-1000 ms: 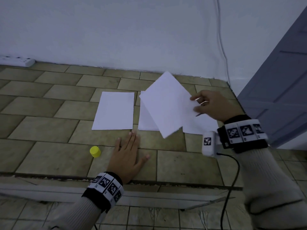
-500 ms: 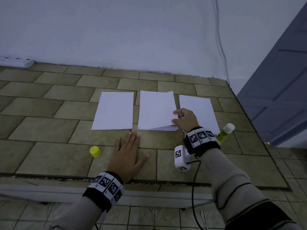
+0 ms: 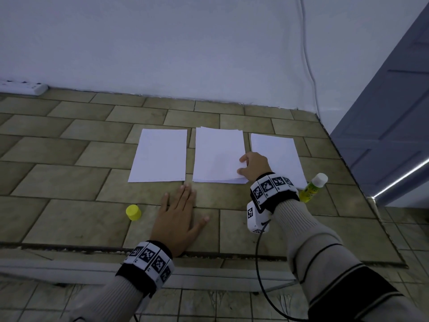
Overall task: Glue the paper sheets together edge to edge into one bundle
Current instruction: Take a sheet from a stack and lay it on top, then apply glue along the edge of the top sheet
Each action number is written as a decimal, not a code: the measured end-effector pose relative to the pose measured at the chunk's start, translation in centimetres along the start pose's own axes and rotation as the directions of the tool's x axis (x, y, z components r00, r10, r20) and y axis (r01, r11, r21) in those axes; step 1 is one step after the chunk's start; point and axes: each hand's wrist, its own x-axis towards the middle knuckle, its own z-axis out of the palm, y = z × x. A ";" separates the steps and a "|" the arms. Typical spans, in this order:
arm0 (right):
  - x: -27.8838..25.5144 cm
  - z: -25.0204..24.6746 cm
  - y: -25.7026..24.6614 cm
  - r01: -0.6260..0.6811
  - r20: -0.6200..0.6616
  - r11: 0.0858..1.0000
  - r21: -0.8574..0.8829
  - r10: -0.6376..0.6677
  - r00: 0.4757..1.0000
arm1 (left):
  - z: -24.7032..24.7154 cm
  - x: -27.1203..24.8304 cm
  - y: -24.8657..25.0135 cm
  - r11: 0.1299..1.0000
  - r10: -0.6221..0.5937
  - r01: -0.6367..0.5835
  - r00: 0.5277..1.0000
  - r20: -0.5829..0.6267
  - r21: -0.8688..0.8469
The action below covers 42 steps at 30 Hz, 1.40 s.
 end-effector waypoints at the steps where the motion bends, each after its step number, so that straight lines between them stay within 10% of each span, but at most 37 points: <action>1: 0.0 0.0 0.0 -0.003 0.011 1.000 -0.007 0.003 1.000 | 0.0 0.0 0.0 1.000 -0.001 0.001 1.000 -0.001 0.000; 16: -0.5 0.7 0.0 -0.035 0.060 0.986 -0.161 0.045 0.997 | 0.0 0.0 0.0 1.000 -0.005 0.005 0.999 0.032 0.010; 21: -2.9 -1.2 -0.5 0.084 -0.108 0.996 -0.014 -0.085 0.991 | -0.2 0.0 -0.1 0.999 0.001 -0.001 1.000 0.004 -0.034; 26: -6.5 -5.2 0.2 0.339 -0.533 0.939 0.060 -0.257 0.806 | -2.9 0.5 0.5 0.981 -0.049 0.078 0.985 0.164 -0.178; 30: -7.8 -7.4 2.8 0.264 -0.699 0.963 0.049 -0.155 0.698 | -6.6 1.4 1.0 0.942 -0.067 0.097 0.992 0.102 -0.321; 37: -9.0 -8.3 7.0 -0.134 -0.459 0.924 0.358 0.299 0.837 | -9.4 6.1 -1.4 0.942 -0.244 0.243 0.969 0.025 -0.229; 42: -9.2 -7.7 8.3 -0.220 -0.326 0.909 0.354 0.340 0.882 | -7.4 9.4 -3.9 0.913 -0.406 0.407 0.901 0.151 0.029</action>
